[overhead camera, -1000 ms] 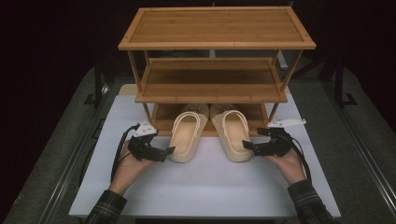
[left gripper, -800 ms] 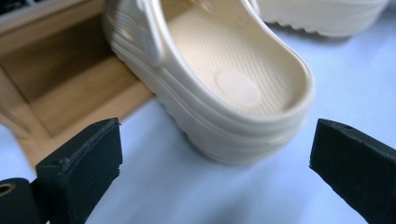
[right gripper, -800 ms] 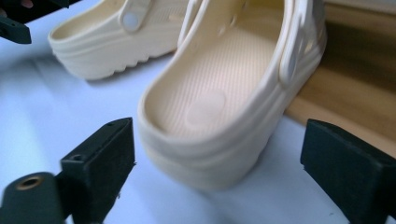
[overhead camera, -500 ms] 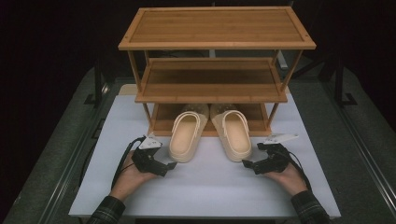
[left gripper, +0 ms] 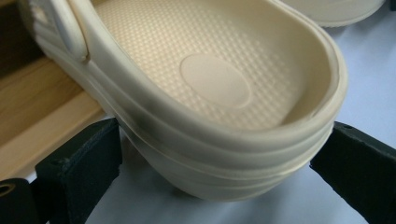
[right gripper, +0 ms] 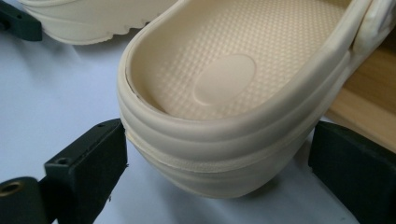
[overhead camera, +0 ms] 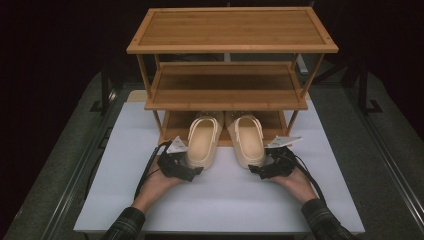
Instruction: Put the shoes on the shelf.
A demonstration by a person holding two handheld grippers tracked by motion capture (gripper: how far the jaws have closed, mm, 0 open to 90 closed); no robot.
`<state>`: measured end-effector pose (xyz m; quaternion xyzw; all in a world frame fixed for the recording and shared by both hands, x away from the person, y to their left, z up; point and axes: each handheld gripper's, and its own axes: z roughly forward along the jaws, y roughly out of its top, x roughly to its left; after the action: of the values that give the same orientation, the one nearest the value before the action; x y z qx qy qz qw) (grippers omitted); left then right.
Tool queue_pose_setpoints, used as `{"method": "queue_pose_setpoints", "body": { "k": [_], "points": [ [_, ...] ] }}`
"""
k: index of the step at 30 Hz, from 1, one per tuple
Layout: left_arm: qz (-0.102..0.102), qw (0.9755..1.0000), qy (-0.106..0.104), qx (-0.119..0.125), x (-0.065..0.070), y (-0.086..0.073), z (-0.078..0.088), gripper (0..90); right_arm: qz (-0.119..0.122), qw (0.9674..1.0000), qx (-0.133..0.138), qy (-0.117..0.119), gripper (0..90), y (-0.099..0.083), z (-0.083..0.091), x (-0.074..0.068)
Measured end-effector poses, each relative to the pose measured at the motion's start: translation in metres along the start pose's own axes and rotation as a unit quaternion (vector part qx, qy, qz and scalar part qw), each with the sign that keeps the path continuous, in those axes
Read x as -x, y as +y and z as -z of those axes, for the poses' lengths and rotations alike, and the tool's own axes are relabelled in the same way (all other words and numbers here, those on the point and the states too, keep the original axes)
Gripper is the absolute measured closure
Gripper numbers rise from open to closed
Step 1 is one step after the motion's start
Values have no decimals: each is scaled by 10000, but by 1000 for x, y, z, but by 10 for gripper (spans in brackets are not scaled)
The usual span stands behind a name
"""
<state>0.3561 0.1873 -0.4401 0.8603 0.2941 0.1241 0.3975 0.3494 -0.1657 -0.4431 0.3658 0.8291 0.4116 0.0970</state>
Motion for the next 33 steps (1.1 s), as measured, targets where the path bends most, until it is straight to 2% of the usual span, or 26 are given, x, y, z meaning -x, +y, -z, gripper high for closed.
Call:
{"method": "queue_pose_setpoints", "body": {
  "k": [4,8,11,13,15,17,18,21,23,25,29,32,33],
  "points": [
    [-29,10000,-30,39,3,7,-11,22,5,10000,26,-3,44,8,-12,2],
    [-125,9999,-78,-46,7,16,-23,24,2,10000,38,-11,48,17,-20,1],
    [-105,9999,-89,9,10,22,-31,24,-24,9999,99,-28,53,19,-25,-1],
    [-98,9999,-32,-27,10,25,-34,21,8,9999,80,-110,51,22,-27,-2],
    [-89,9999,-15,-63,9,27,-35,22,-83,9998,101,-123,51,23,-28,0],
    [-193,9998,66,-45,9,30,-33,21,-155,9997,145,-149,50,25,-29,-1],
    [-182,9998,80,-18,10,33,-33,21,-135,9996,129,-203,47,27,-30,-2],
    [49,9998,-41,184,3,38,-31,22,-256,9991,258,-211,46,34,-28,1],
    [79,9997,-75,215,-2,39,-32,22,-315,9987,351,-187,46,37,-27,3],
    [118,9995,-123,248,-8,40,-33,22,-276,9986,370,-249,46,41,-29,4],
    [246,9986,-162,439,-18,41,-36,21,-319,9975,543,-320,47,48,-33,7],
    [202,9992,-70,342,-22,43,-40,20,-308,9973,542,-397,43,52,-39,10],
    [246,9991,-55,348,-23,44,-42,20,-303,9973,528,-421,43,53,-40,11]
  ]
}}
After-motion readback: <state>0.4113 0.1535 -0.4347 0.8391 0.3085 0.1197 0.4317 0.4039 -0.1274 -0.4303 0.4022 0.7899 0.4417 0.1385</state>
